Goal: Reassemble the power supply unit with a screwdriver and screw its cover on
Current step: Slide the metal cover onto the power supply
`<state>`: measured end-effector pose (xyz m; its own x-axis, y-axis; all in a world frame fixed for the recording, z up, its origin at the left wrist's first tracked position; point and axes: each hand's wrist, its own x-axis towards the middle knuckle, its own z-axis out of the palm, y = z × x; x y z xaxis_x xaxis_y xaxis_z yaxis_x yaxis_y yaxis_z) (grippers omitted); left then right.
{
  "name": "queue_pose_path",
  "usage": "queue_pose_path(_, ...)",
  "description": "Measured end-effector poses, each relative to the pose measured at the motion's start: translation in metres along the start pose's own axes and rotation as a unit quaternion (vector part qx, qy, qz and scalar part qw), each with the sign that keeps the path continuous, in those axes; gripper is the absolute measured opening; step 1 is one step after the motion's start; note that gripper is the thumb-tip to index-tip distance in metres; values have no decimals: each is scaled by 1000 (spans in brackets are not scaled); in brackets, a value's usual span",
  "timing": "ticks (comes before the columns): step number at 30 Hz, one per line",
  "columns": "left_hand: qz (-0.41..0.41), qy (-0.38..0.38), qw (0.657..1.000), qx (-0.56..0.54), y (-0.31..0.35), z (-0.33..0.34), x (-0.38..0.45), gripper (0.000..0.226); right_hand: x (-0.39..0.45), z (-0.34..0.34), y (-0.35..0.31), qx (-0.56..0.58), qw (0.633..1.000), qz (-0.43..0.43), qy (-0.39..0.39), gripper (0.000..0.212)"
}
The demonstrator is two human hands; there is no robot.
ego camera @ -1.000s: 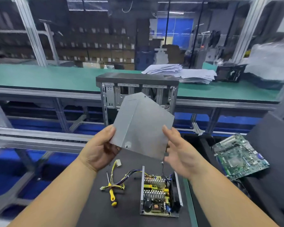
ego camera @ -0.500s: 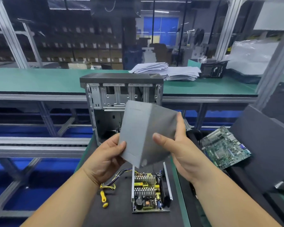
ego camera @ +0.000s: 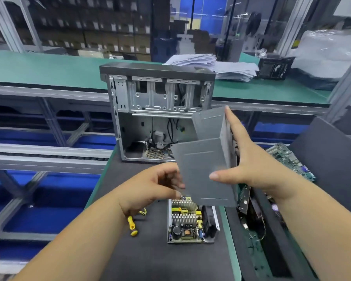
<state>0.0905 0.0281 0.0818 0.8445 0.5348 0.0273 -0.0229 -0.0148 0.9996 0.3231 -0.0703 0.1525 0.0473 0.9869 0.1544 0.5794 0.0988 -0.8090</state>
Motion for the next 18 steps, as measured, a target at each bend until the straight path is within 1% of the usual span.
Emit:
queue_pose_path(2,-58,101,993,22,-23,-14,-5,43,3,1,9,-121,991,-14,-49,139)
queue_pose_path(4,-107,202,972,50,-46,-27,-9,38,7,7,22,-223,968,-18,-115,142)
queue_pose_path(5,-128,236,961,66,-56,-32,-9,34,10,11,29,-270,952,-12,-145,143)
queue_pose_path(7,-155,265,949,75,-71,-41,-9,29,16,23,42,-349,917,-1,-194,145)
queue_pose_path(9,-164,272,946,69,-81,-46,-6,27,23,37,52,-405,885,2,-230,146)
queue_pose_path(11,-168,268,945,81,-89,-50,-3,27,29,50,60,-426,869,5,-252,146)
queue_pose_path(14,-177,267,942,97,-100,-57,1,28,33,54,69,-399,881,14,-254,145)
queue_pose_path(18,-191,275,936,103,-110,-62,5,23,34,36,76,-333,916,56,-216,143)
